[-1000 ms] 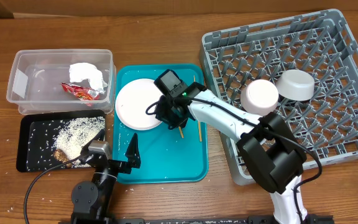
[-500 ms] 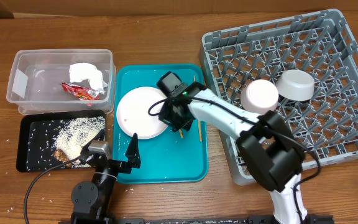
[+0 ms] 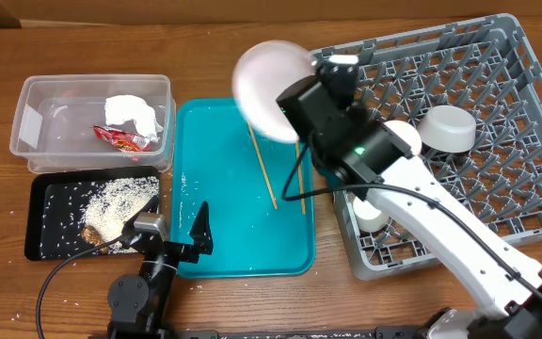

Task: Sort waste into correct bins and load items into the dishwasher
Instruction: 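Grip the white plate rim with the right gripper and lift it, then stand the white plate upright in the rack slots with the right gripper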

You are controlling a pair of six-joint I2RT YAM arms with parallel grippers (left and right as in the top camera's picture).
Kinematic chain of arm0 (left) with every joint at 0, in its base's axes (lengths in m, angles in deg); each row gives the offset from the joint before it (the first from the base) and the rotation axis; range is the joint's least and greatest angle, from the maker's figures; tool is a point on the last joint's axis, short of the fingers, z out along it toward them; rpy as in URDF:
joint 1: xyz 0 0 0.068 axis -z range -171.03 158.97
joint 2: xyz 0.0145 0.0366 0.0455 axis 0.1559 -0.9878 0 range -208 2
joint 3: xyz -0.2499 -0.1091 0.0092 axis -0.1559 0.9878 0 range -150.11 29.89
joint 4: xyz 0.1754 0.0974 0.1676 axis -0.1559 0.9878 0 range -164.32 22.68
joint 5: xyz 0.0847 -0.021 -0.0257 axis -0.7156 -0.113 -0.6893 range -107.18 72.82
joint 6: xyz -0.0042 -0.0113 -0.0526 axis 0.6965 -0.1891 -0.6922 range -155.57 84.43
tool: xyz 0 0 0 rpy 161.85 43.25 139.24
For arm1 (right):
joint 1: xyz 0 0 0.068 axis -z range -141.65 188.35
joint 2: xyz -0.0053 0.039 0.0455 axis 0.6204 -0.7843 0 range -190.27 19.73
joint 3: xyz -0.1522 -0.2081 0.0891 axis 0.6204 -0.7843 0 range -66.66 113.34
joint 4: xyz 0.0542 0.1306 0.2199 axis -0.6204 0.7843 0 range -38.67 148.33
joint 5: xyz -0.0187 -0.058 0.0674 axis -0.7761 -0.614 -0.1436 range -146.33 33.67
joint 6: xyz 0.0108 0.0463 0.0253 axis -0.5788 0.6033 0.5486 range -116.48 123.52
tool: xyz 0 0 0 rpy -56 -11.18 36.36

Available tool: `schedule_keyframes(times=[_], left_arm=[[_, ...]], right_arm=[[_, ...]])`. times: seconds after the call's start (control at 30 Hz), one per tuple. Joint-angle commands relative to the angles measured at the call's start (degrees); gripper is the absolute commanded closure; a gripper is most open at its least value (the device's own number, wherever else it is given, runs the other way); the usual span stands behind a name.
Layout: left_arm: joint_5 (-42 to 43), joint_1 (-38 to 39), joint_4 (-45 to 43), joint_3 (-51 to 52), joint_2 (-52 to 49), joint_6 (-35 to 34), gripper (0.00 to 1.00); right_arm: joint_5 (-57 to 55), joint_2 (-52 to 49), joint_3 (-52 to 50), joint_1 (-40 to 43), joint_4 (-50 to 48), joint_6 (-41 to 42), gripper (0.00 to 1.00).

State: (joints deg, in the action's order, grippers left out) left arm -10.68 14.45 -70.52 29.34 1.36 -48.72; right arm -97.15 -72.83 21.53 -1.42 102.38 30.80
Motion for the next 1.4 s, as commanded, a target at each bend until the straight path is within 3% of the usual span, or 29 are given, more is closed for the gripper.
schedule_keyframes(times=[0.0,0.23,0.4,0.6,0.8,1.0,1.37], left_arm=[[0.42,-0.28,-0.02,0.28,0.39,-0.15,0.00],[0.42,-0.28,-0.02,0.28,0.39,-0.15,0.00],[0.42,-0.28,-0.02,0.28,0.39,-0.15,0.00],[0.42,-0.28,-0.02,0.28,0.39,-0.15,0.00],[0.42,-0.28,0.00,0.28,0.39,-0.15,0.00],[0.42,-0.28,-0.02,0.28,0.39,-0.15,0.00],[0.42,-0.28,-0.02,0.28,0.39,-0.15,0.00]], right_arm=[[-23.61,-1.79,0.33,2.10,0.04,-11.32,0.96],[-17.14,-2.12,0.26,12.00,-0.09,-12.76,0.96],[-0.68,-3.10,0.26,18.16,-2.21,-17.29,0.96],[-3.10,-9.31,0.26,18.62,-2.73,-18.82,0.96],[-16.55,-15.39,0.26,18.38,-2.80,-18.80,0.96],[-22.03,-14.97,1.01,17.05,-3.23,-18.75,0.96],[-21.94,-13.84,3.13,16.96,-5.35,-18.80,0.96]])
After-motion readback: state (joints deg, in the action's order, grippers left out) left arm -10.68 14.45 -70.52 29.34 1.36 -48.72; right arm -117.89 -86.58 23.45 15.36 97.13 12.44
